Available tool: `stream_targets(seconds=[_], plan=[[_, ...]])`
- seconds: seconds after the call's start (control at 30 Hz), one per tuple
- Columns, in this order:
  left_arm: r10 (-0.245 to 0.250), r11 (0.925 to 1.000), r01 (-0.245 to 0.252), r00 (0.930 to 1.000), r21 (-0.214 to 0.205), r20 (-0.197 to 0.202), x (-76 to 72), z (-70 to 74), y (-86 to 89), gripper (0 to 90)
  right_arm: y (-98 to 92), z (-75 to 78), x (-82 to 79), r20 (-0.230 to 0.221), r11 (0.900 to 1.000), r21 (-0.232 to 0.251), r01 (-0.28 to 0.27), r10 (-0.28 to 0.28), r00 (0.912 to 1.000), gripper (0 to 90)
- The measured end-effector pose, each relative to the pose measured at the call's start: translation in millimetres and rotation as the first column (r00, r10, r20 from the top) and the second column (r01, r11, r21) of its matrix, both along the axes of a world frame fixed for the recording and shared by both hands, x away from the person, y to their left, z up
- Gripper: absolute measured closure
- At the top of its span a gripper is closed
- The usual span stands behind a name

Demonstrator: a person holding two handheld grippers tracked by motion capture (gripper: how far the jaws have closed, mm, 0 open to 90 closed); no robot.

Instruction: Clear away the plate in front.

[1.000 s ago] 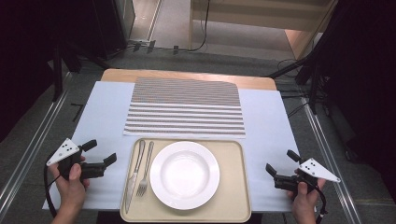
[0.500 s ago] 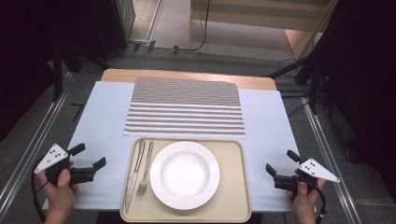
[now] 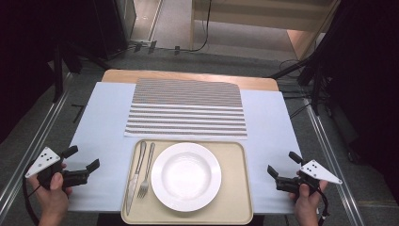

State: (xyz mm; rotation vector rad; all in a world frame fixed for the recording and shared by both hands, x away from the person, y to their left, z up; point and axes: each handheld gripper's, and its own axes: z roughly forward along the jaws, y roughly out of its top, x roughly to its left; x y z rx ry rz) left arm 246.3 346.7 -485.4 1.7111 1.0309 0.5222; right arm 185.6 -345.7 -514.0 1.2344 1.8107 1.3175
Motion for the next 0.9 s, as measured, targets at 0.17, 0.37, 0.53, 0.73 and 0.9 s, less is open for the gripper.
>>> stream_targets(seconds=[0.17,0.37,0.53,0.73,0.9], plan=[[-0.016,0.9994,0.016,0.9999,-0.029,0.006,0.3,-2.4,2.7,0.0,0.5,-0.1,0.2,-0.001,1.0,-0.003,-0.002,0.002,1.0,0.0],[-0.015,0.9997,0.016,0.9997,-0.02,0.02,-0.4,-5.0,0.1,0.0,1.6,-0.5,0.5,-0.002,1.0,-0.005,0.0,0.0,1.0,0.0],[-0.018,0.9996,0.018,0.9997,-0.022,0.015,0.4,-6.0,-0.7,0.0,1.8,-0.9,0.8,-0.005,1.0,-0.007,-0.001,0.001,1.0,0.0],[-0.014,0.9997,0.015,0.9998,-0.019,0.013,0.8,-6.4,-0.8,0.0,2.1,-1.1,1.0,-0.007,1.0,-0.007,0.0,-0.001,1.0,0.0],[-0.011,0.9997,0.011,0.9999,-0.021,0.012,1.2,-6.5,-1.4,0.0,2.1,-1.4,1.4,-0.005,1.0,-0.008,0.001,-0.001,1.0,0.0]])
